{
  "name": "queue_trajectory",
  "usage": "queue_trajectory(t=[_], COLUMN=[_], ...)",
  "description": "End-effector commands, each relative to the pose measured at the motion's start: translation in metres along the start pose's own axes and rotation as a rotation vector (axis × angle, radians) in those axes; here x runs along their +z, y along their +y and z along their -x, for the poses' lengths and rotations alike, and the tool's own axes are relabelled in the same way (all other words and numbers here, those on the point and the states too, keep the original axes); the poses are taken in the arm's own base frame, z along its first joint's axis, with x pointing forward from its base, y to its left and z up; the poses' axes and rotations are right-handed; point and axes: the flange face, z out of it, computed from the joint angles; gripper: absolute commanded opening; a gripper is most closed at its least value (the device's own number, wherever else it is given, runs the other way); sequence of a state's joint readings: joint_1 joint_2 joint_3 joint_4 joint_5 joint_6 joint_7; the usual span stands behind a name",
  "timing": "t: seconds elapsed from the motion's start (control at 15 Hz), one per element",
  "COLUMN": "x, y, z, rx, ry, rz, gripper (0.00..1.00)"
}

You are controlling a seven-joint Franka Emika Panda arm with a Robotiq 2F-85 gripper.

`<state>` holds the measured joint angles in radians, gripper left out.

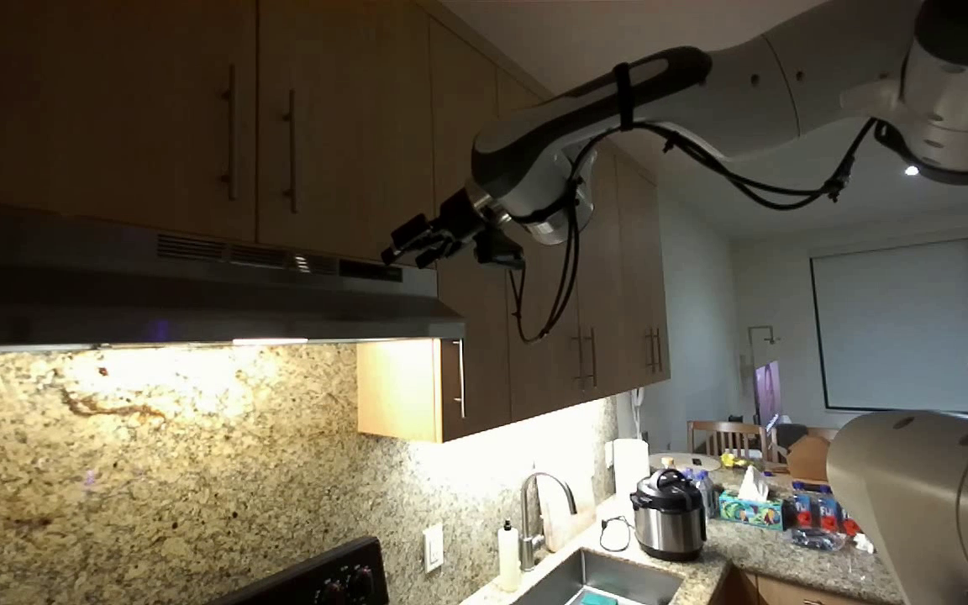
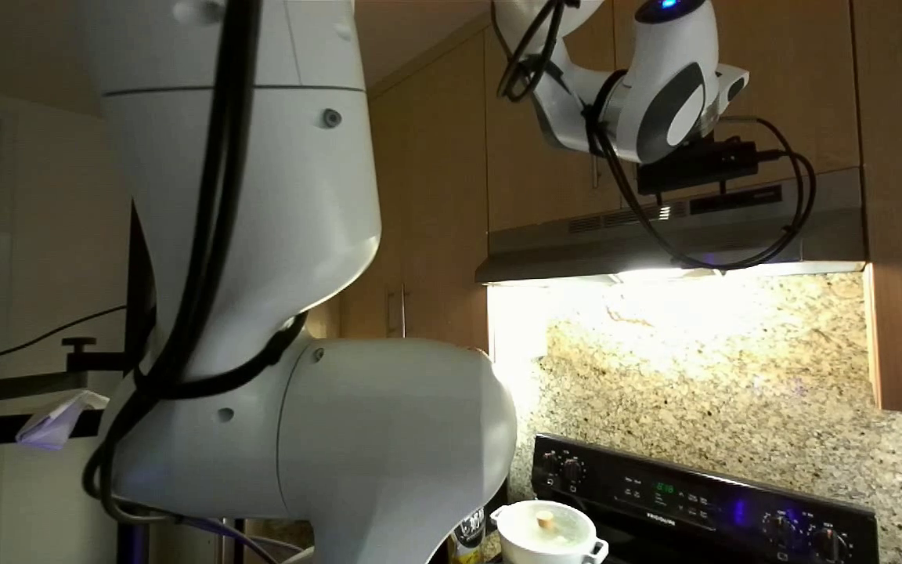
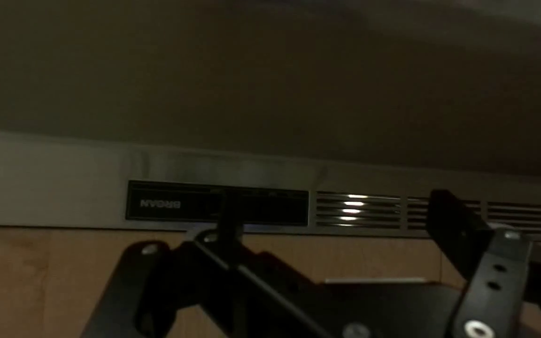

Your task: Switch off the stove light.

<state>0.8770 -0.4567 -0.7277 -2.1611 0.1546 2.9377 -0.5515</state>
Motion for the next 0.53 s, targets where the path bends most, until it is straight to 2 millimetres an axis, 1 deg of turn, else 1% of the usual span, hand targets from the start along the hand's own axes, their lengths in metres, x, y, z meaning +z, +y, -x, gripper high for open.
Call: queue_trajectory(t=[0.0, 0.47], x=[0.0019, 0.0070], y=[-0.0003, 0.0040], z=[-0.0009, -0.0062], rx=[0.000, -0.011], ry=[-0.002, -0.006], rz=[0.001, 0.018], gripper=[1.00, 1.00])
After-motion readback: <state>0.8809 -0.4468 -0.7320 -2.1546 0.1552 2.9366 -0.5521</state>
